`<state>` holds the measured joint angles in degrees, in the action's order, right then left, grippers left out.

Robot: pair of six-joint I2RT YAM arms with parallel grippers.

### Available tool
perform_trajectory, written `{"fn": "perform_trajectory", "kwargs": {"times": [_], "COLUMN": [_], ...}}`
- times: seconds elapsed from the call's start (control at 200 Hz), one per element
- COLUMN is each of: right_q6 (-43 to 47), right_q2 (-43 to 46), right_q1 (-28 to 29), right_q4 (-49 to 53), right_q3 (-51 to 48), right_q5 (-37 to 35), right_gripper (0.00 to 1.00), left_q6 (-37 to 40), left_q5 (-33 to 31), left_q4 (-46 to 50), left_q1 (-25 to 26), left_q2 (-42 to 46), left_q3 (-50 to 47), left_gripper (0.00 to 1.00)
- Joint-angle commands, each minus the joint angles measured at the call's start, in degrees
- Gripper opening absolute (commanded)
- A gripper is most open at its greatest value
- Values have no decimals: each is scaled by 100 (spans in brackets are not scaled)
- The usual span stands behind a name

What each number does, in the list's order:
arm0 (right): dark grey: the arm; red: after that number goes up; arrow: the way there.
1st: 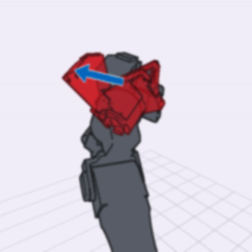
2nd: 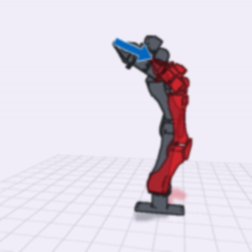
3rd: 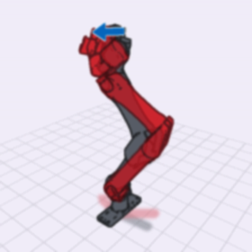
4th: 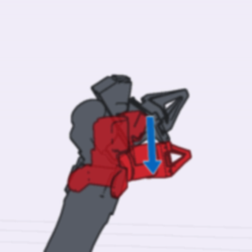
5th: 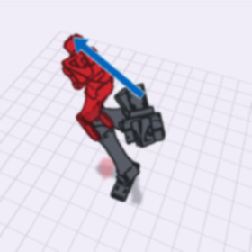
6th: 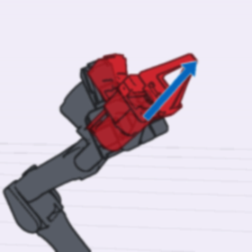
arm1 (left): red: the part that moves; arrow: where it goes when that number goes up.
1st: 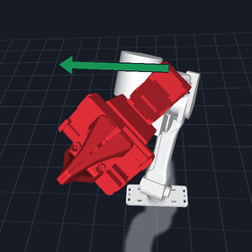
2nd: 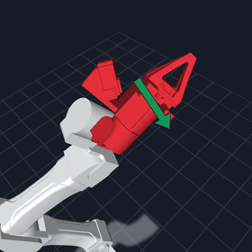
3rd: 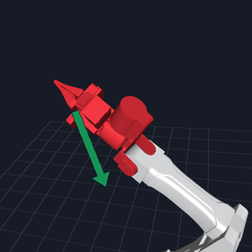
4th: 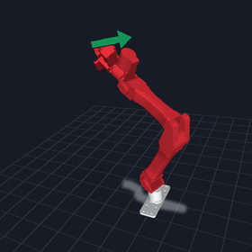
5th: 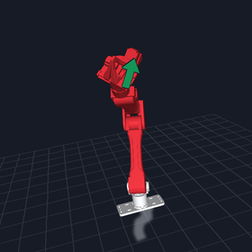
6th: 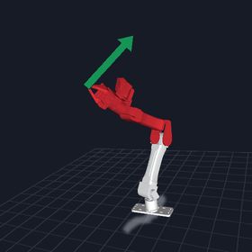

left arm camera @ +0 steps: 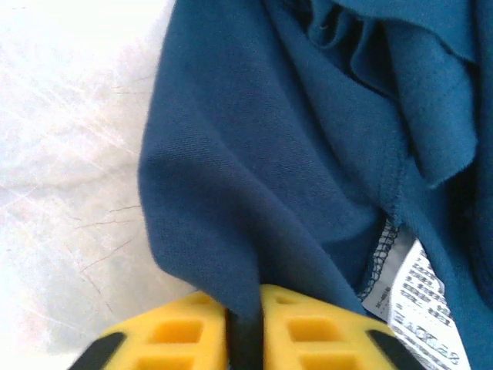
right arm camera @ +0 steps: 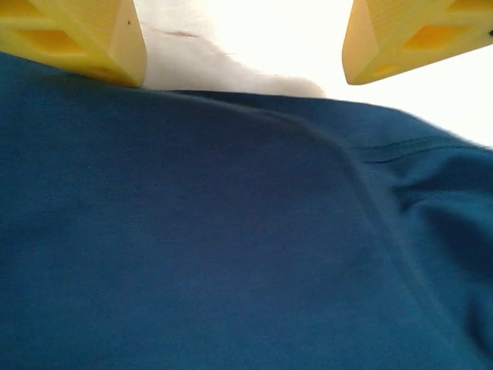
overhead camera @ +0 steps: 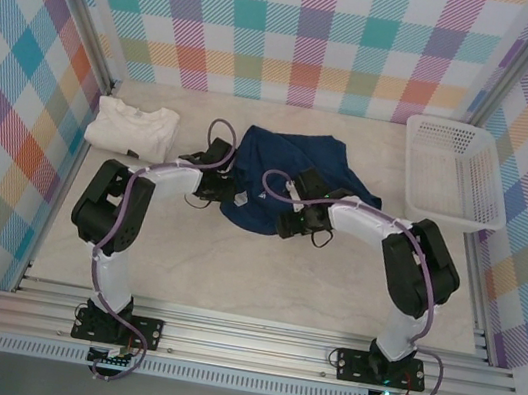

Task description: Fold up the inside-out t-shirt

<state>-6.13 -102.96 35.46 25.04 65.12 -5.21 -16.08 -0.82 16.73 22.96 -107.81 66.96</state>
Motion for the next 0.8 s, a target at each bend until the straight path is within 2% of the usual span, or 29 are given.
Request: {"fn": "perform_trajectory", "kwargs": {"times": [0.0, 0.105, 0.185, 0.28, 0.41, 0.48, 0.585, 0.71, 0.8], "right_q6": [479, 764, 883, 923, 1004, 1034, 964, 786, 684], "right_q2": [189, -82, -387, -659, -670, -458, 191, 969, 1163], "right_q1": [-58, -56, -66, -66, -144, -280, -511, -812, -1047], "right_q4": [-114, -235, -147, -23, 89, 139, 193, 311, 487], "right_q3": [-35, 68, 361, 710, 875, 875, 821, 782, 908], "right_q5": [-584, -796, -850, -914, -1015, -978, -626, 178, 747], "right_gripper": [70, 71, 70, 64, 21, 0, 0, 0, 0], "left_q6": [44, 31, 26, 18, -74, -123, -286, -436, -490], "left_q5": [108, 134, 166, 140, 56, 255, 804, 1034, 1071], "left_q4": [-30, -239, -246, -212, -171, -205, -290, -328, -361], "left_q1": [-64, -81, -81, -90, -125, -121, -33, 218, 314], "left_q2": [176, 208, 218, 287, 704, 1054, 1697, 2553, 3060], "left_q3": [-110, -181, -217, -240, -494, -806, -1523, -2471, -2924], "left_gripper": [6, 0, 0, 0, 0, 0, 0, 0, 10]}}
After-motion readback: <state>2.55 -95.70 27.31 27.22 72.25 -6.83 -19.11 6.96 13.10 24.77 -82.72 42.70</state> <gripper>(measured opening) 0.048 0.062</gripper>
